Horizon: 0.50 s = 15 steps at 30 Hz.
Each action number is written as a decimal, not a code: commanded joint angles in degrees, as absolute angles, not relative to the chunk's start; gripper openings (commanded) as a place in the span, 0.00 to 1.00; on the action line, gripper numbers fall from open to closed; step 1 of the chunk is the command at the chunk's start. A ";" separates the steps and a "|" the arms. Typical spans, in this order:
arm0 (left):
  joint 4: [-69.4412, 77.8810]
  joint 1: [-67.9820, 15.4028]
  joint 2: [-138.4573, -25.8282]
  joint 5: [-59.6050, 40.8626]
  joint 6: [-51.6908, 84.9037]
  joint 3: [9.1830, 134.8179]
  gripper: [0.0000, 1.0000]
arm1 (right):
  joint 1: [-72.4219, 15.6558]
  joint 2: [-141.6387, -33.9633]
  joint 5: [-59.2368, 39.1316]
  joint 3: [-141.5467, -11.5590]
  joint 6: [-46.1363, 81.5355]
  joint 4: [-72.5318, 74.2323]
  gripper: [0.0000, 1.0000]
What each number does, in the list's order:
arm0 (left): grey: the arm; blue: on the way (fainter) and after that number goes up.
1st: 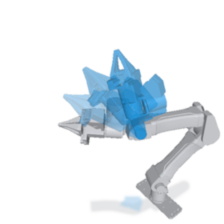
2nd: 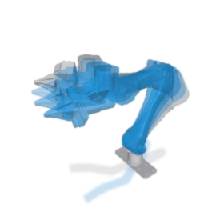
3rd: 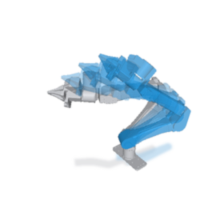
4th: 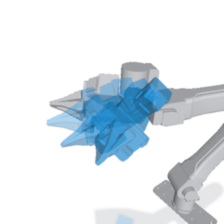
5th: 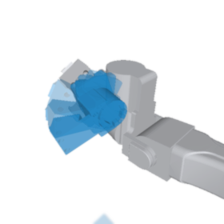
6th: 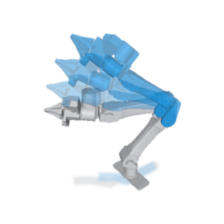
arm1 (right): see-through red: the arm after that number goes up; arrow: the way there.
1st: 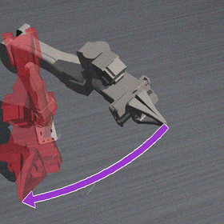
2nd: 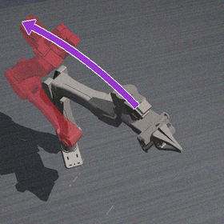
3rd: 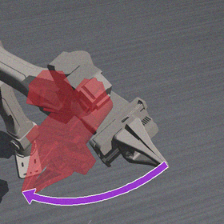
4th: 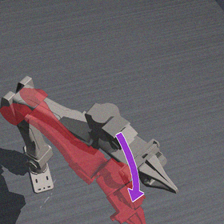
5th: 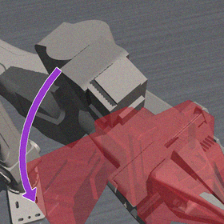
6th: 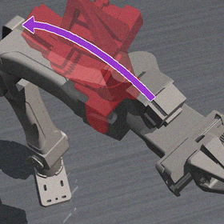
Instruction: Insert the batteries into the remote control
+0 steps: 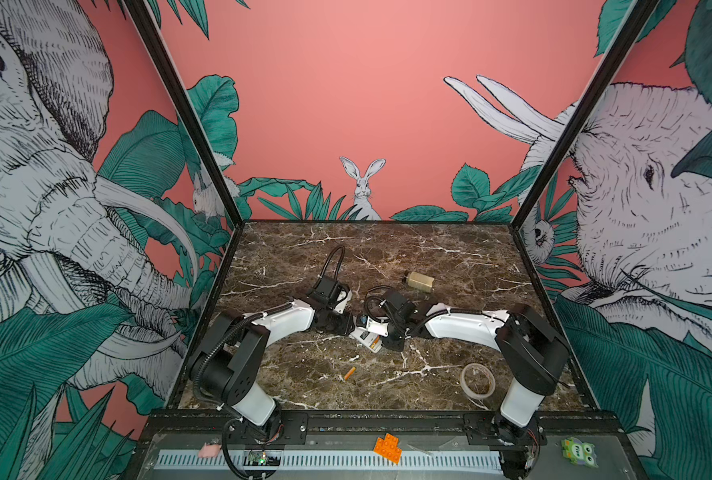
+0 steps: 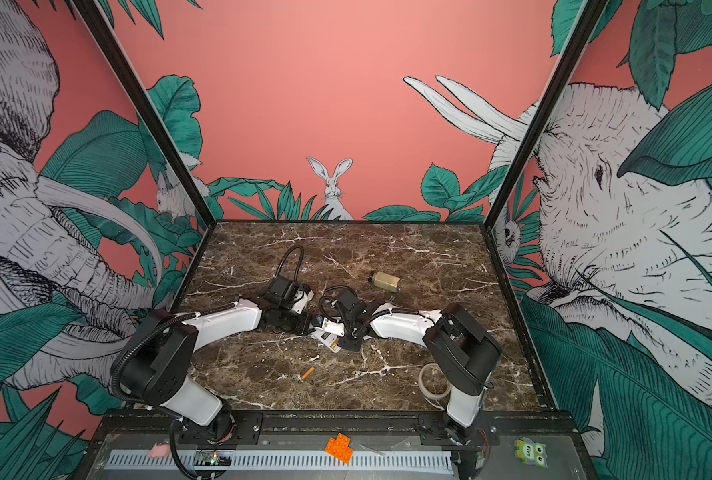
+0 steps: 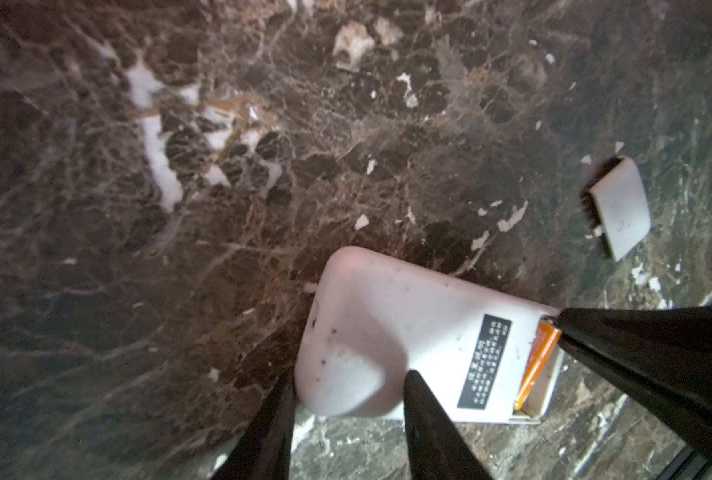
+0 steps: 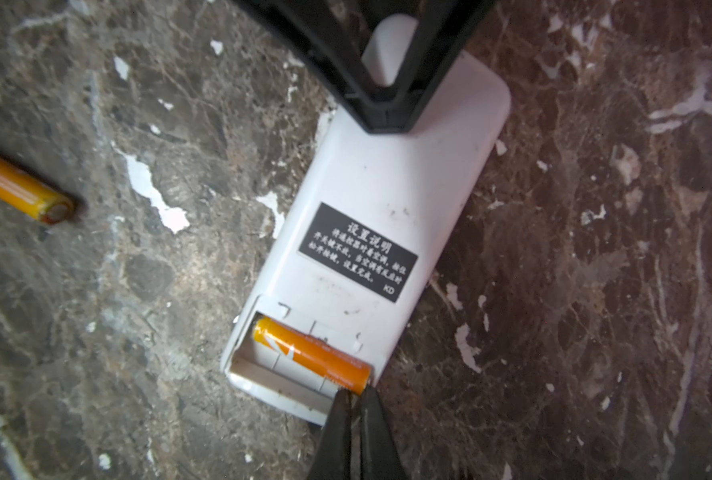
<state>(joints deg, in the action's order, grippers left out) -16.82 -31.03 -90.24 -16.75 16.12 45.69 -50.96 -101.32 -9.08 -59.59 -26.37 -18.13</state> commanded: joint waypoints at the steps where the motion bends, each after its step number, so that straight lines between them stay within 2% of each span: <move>1: -18.46 -31.18 -90.09 -16.34 16.31 43.52 0.43 | -52.81 -106.38 -9.90 -58.70 -27.42 -19.85 0.06; 15: -17.77 -31.12 -89.56 -16.61 16.85 42.61 0.43 | -53.83 -108.71 -10.00 -60.70 -28.00 -21.57 0.06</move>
<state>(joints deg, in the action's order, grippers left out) -15.75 -31.00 -89.76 -16.78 16.78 44.82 -51.94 -102.89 -6.90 -62.43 -26.92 -21.78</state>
